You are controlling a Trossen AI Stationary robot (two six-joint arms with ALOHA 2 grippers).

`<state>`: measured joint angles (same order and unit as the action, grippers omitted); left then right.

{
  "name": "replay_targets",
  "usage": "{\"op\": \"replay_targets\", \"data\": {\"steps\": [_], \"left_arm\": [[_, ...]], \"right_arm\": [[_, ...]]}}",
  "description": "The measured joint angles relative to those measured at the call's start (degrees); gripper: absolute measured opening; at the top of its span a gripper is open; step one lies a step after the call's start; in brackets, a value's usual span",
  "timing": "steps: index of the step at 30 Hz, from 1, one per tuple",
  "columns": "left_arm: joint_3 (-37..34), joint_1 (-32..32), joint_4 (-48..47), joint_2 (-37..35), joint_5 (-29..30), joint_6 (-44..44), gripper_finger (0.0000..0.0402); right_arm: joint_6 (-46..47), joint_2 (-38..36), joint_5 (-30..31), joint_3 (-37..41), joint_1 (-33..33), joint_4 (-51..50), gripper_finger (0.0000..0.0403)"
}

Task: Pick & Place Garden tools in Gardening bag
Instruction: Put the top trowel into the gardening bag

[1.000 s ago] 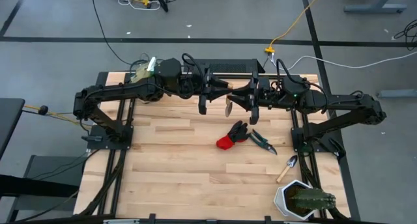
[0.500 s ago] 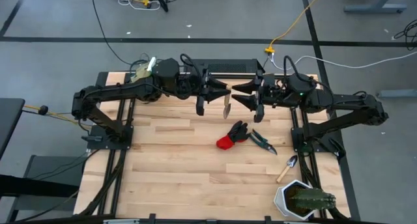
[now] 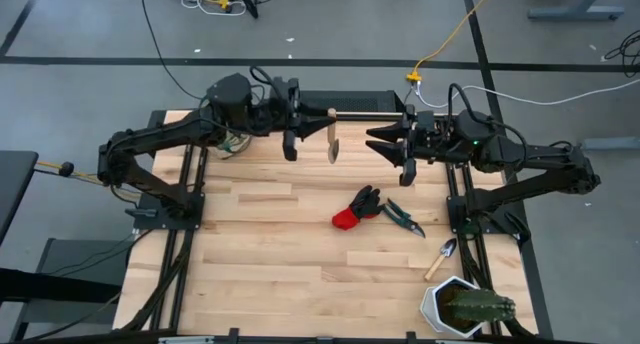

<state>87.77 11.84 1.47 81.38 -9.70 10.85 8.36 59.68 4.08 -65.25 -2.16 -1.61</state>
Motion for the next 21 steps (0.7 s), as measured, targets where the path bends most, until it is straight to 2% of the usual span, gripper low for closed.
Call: {"op": "replay_targets", "data": {"steps": [10,18,21], "left_arm": [[0.0,1.0,-3.4,-1.1,0.0,0.1,0.0075],[0.0,2.0,-5.9,-3.4,0.0,-0.2,0.0075],[0.0,2.2,-5.6,-3.9,0.0,-0.1,0.0075]], "right_arm": [[-1.8,0.0,0.0,0.0,0.0,-0.9,0.0073],[-5.7,0.0,0.0,0.0,0.0,-2.7,0.0010],[-6.6,0.0,0.0,0.0,0.0,-2.7,0.0004]]}}
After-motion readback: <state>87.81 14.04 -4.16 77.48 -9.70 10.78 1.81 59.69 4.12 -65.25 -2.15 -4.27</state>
